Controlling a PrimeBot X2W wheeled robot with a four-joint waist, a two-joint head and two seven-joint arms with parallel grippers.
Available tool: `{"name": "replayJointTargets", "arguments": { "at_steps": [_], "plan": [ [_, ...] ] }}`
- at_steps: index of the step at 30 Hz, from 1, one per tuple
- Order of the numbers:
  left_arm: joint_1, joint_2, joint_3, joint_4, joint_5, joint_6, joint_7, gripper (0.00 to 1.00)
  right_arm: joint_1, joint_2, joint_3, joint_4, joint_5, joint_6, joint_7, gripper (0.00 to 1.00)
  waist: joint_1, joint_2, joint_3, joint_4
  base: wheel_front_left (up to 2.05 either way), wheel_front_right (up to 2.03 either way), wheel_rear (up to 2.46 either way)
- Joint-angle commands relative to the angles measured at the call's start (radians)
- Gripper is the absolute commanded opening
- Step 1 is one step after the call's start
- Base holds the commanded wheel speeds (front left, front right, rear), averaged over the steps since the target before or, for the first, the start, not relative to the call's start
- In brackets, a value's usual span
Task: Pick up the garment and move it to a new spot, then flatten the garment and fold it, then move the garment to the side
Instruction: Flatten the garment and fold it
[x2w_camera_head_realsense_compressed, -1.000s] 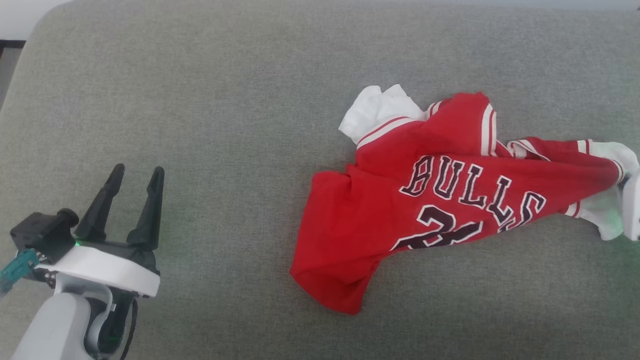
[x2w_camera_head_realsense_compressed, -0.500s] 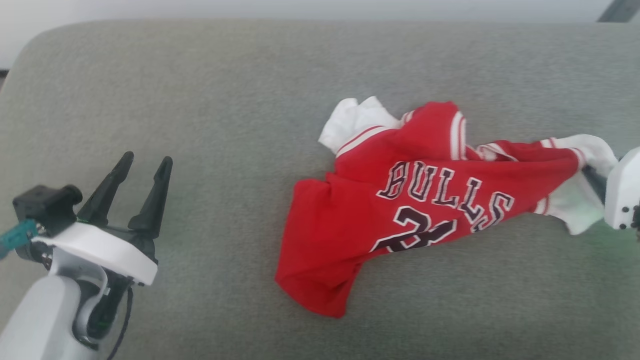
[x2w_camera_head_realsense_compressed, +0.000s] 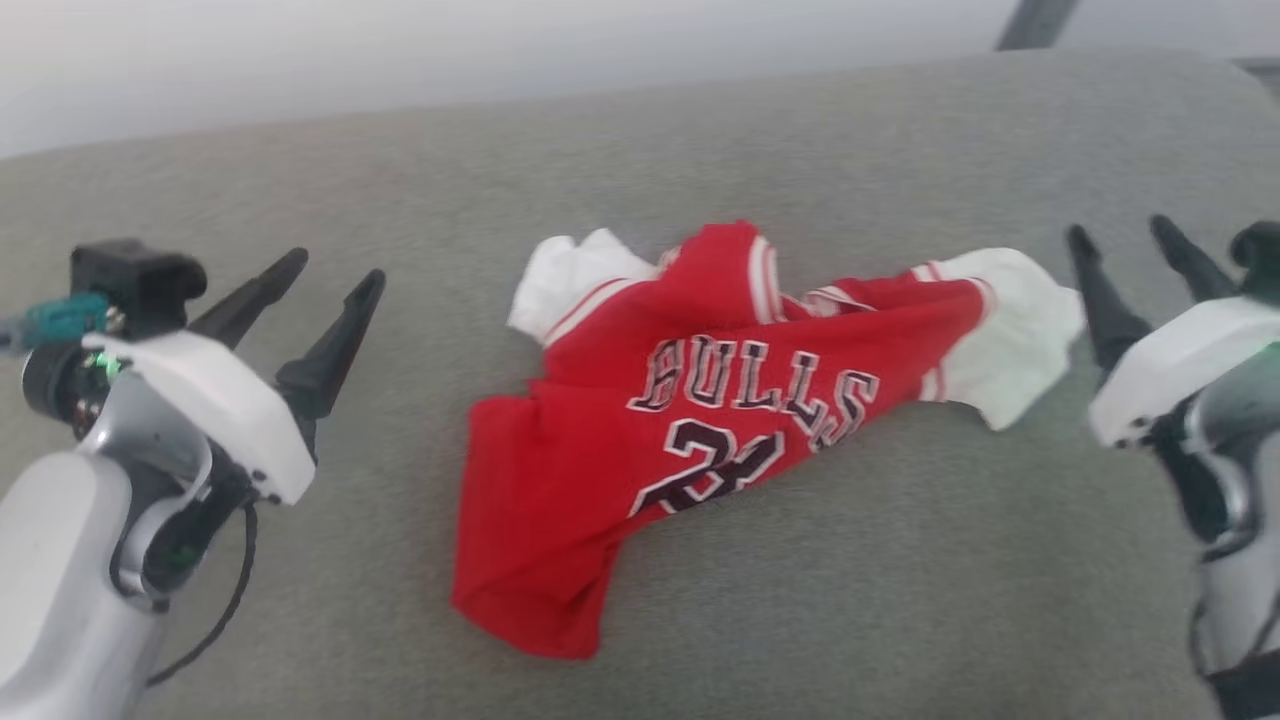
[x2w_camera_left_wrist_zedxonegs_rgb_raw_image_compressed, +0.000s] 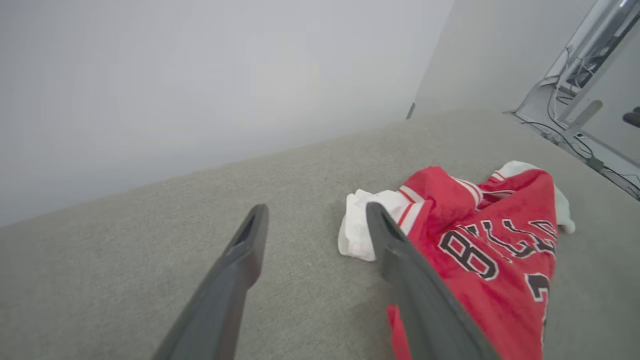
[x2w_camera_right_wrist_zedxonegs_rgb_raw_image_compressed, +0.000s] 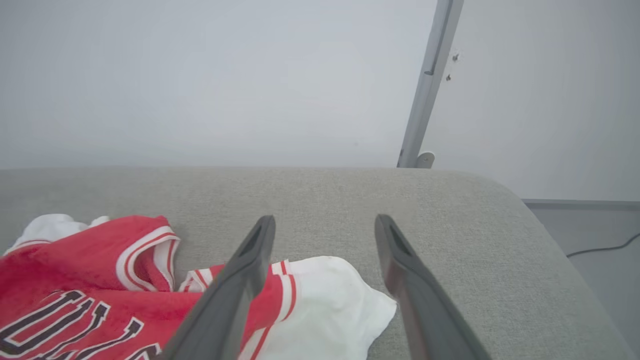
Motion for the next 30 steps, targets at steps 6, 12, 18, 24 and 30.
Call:
{"name": "replayJointTargets", "arguments": {
  "at_steps": [6,12,18,24,30],
  "plan": [
    [-0.106,0.021,-0.046,0.025,-0.019,-0.002,0.127,1.0,0.072,0.135,0.021,-0.078,-0.069,0.0,-0.144,1.0,0.0,0.0,0.004,-0.134,0.0,0.0,0.0],
    [-0.178,0.027,-0.082,0.071,-0.031,0.0,0.231,1.0,0.1,0.193,0.043,-0.068,-0.076,0.0,-0.205,1.0,0.0,0.0,0.029,-0.207,0.0,0.0,0.0],
    [-0.248,0.037,-0.114,0.171,-0.016,0.021,0.338,1.0,0.11,0.219,0.101,-0.045,-0.059,0.0,-0.249,1.0,0.0,0.0,0.072,-0.274,0.0,0.0,0.0],
    [-0.289,0.048,-0.142,0.303,0.0,0.062,0.442,1.0,0.102,0.23,0.134,-0.027,-0.041,0.0,-0.279,1.0,0.0,0.0,0.109,-0.308,0.0,0.0,0.0],
    [-0.324,0.044,-0.17,0.394,0.004,0.09,0.538,1.0,0.089,0.233,0.137,-0.012,-0.042,0.0,-0.29,1.0,0.0,0.0,0.137,-0.315,0.0,0.0,0.0]
  ]
}}
